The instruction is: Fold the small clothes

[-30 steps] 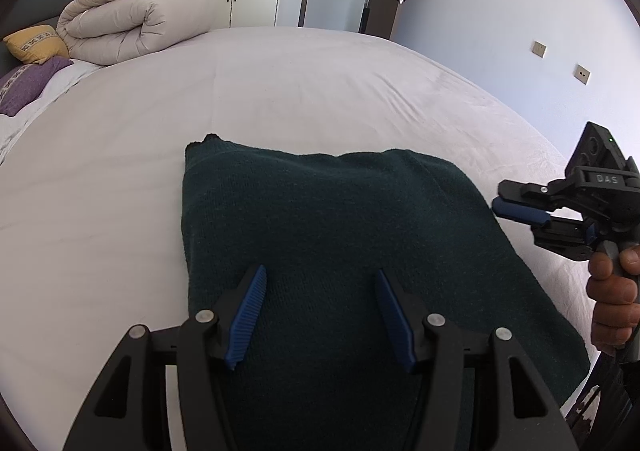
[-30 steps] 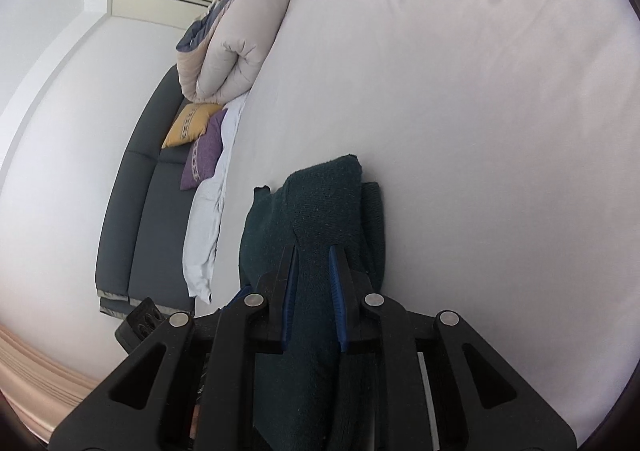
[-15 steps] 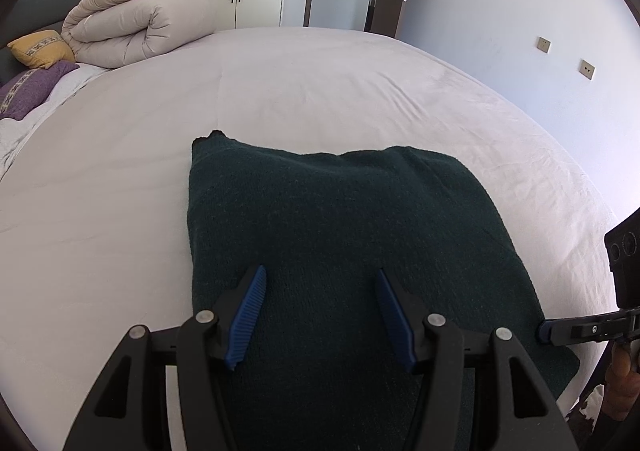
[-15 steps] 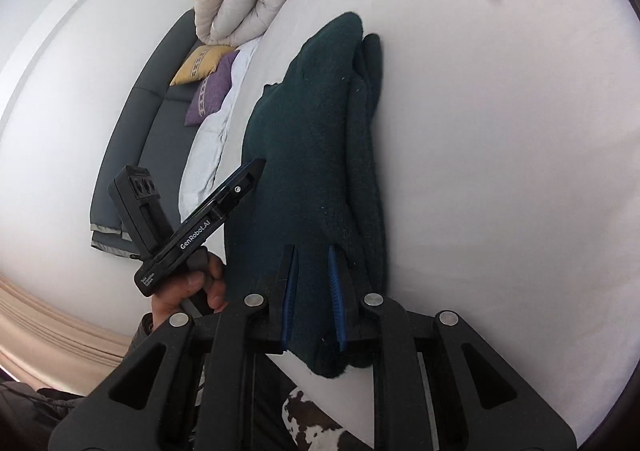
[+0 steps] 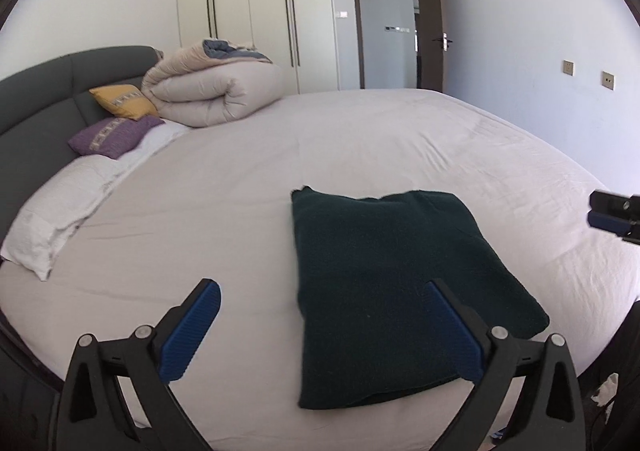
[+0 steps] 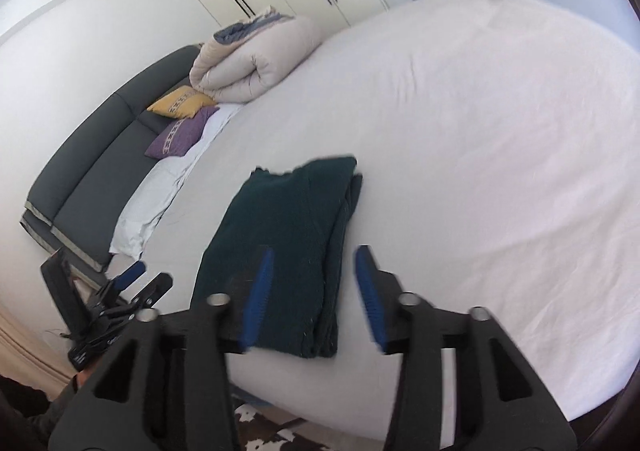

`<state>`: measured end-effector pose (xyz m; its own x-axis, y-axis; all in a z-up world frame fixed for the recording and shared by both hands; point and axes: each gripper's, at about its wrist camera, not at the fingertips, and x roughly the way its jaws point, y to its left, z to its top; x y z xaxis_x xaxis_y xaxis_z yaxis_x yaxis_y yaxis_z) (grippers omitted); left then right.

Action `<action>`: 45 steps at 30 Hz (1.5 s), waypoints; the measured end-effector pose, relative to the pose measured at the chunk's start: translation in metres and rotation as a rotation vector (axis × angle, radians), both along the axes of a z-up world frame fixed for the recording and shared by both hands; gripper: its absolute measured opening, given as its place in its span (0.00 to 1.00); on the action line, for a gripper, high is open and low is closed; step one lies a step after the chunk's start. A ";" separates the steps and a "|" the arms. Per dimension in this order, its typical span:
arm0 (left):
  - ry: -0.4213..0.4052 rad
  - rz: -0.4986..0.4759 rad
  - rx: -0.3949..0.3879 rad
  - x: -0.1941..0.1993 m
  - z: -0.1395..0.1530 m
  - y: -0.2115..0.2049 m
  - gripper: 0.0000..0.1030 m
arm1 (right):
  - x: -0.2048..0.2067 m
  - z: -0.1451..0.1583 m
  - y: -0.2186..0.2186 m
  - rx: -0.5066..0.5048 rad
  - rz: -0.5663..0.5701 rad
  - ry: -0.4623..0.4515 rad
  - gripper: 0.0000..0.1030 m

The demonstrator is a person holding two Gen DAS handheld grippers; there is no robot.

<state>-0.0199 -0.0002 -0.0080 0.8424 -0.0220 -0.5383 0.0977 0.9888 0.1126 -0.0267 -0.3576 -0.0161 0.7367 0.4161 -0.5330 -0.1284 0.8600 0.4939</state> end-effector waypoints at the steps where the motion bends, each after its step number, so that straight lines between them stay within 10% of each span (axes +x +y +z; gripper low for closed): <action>1: -0.025 0.033 0.017 -0.005 0.010 0.003 1.00 | -0.005 0.016 0.006 -0.027 -0.039 -0.060 0.79; 3: -0.067 0.117 0.027 -0.012 0.030 0.011 1.00 | -0.022 0.042 0.014 -0.072 -0.098 -0.189 0.94; 11: -0.222 0.173 -0.070 -0.046 0.084 0.024 1.00 | -0.070 0.108 0.041 -0.274 -0.194 -0.438 0.99; 17: -0.114 0.169 -0.039 -0.035 0.074 0.018 1.00 | -0.100 0.140 0.054 -0.332 -0.232 -0.492 1.00; 31: 0.218 0.136 -0.028 -0.009 0.004 0.000 1.00 | -0.051 0.065 0.059 -0.346 -0.231 0.013 1.00; 45: 0.268 0.128 -0.060 -0.004 -0.004 0.007 1.00 | -0.036 0.028 0.070 -0.393 -0.205 0.117 1.00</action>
